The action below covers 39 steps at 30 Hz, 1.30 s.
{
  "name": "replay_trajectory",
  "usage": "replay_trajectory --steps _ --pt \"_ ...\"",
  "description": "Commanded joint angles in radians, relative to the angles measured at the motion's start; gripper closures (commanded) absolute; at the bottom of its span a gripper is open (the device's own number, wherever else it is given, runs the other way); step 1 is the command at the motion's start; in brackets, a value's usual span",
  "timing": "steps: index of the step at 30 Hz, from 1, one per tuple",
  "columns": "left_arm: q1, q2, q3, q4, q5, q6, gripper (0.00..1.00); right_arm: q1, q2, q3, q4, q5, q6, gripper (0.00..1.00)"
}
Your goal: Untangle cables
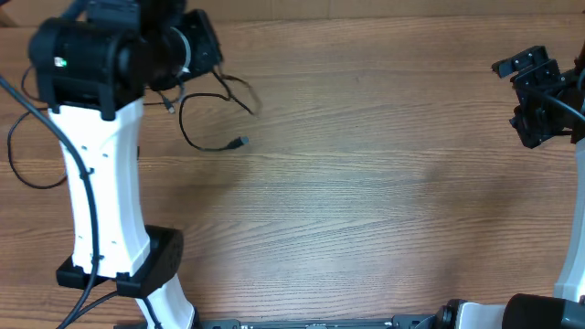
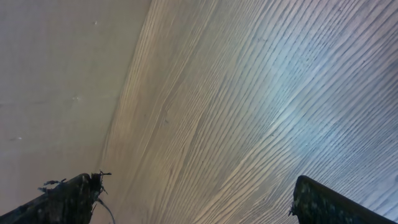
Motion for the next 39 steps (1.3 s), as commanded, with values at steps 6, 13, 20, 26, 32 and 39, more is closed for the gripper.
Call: replay_trajectory --steps 6,13,20,26,32,39 --pt "0.030 -0.125 0.007 -0.002 0.026 -0.016 0.96 -0.002 -0.018 0.016 0.001 0.018 -0.008 0.00" --pt "0.102 -0.236 -0.095 -0.002 0.046 0.006 0.96 -0.002 -0.017 0.016 0.008 0.018 -0.008 0.00" --pt "0.154 -0.325 -0.365 -0.002 0.006 -0.020 0.96 -0.002 -0.017 0.016 0.011 0.018 -0.008 0.00" --pt "0.294 -0.341 -0.515 -0.002 -0.008 -0.027 0.96 -0.002 -0.017 0.016 0.011 0.018 -0.008 0.00" --pt "0.504 -0.341 -0.646 0.018 0.063 0.038 0.96 -0.002 -0.017 0.016 0.008 0.018 -0.008 0.00" --pt "0.678 -0.341 -0.826 0.068 0.346 0.248 0.96 -0.002 -0.017 0.016 0.012 0.017 -0.008 0.00"
